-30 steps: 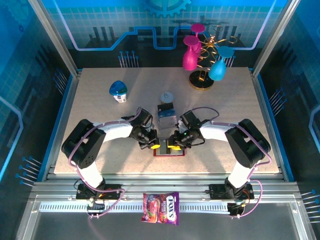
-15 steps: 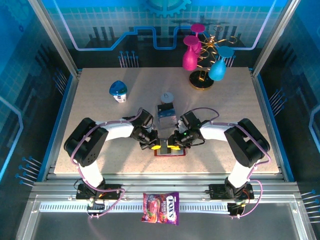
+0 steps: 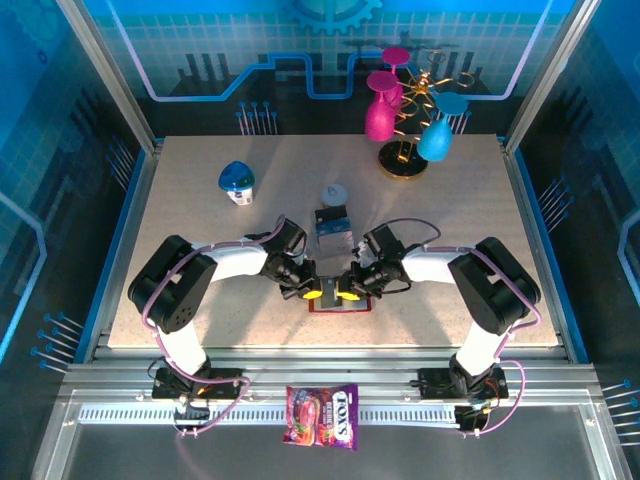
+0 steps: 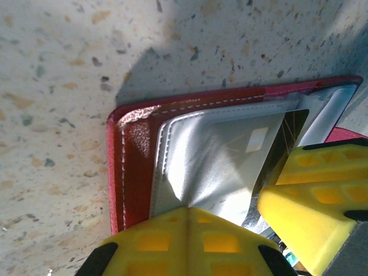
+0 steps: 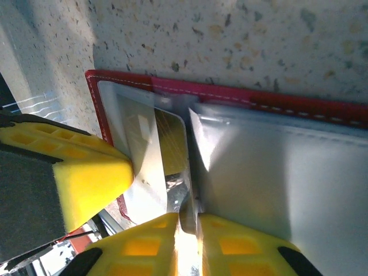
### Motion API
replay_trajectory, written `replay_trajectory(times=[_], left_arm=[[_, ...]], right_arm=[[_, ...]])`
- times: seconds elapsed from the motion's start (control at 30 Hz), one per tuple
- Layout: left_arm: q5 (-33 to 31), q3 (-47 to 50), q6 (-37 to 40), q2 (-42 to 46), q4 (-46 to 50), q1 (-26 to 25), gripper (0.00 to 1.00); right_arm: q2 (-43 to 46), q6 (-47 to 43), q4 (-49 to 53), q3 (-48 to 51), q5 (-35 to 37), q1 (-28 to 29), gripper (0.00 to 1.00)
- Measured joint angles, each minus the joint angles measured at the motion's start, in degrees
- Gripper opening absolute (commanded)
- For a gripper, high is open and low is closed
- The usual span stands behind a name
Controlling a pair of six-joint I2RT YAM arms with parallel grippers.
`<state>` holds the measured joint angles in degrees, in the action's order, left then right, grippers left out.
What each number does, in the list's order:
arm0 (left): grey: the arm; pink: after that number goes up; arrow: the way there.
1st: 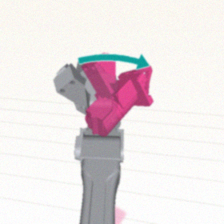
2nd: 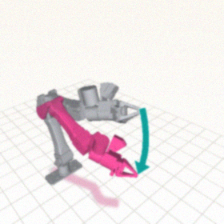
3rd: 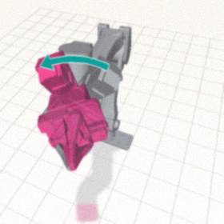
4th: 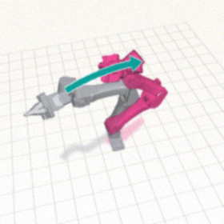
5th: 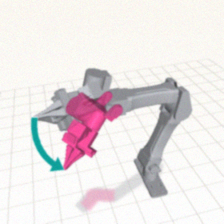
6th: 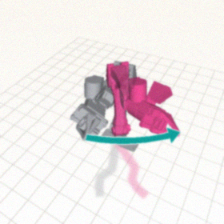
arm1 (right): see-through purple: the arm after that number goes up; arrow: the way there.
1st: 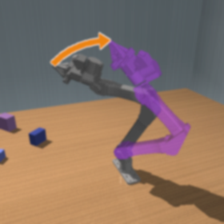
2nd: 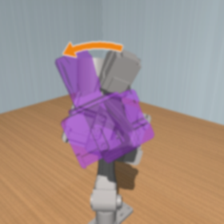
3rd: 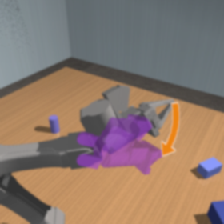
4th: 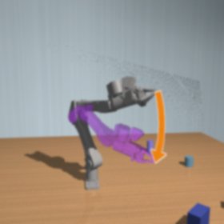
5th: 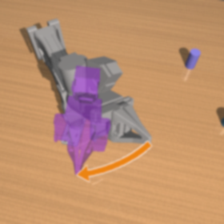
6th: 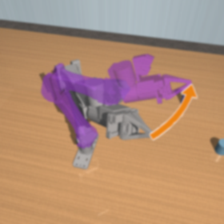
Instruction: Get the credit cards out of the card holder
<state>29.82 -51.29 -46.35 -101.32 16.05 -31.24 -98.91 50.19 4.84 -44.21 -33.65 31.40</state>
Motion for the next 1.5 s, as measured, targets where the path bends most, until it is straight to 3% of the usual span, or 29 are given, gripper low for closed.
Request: replay_trajectory(times=[0.33, 0.77, 1.27, 1.5], left_arm=[[0.0, 0.0, 0.2, 0.0, 0.1, 0.0, 0.0], [0.0, 0.0, 0.2, 0.0, 0.1, 0.1, 0.0], [-1.8, 0.0, 0.2, 2.4, 2.6, 0.8, 0.12], [-3.1, 0.0, 0.2, 6.9, 3.8, 2.7, 0.18]], right_arm=[[3.0, -1.6, 2.4, 0.3, 0.1, -1.9, 0.09], [7.3, -10.0, 17.2, -3.7, 7.3, -3.0, 0.08], [9.4, -10.9, 21.6, -7.6, 10.6, -1.2, 0.05], [10.4, -17.9, 25.8, -14.5, 10.9, -2.3, 0.0]])
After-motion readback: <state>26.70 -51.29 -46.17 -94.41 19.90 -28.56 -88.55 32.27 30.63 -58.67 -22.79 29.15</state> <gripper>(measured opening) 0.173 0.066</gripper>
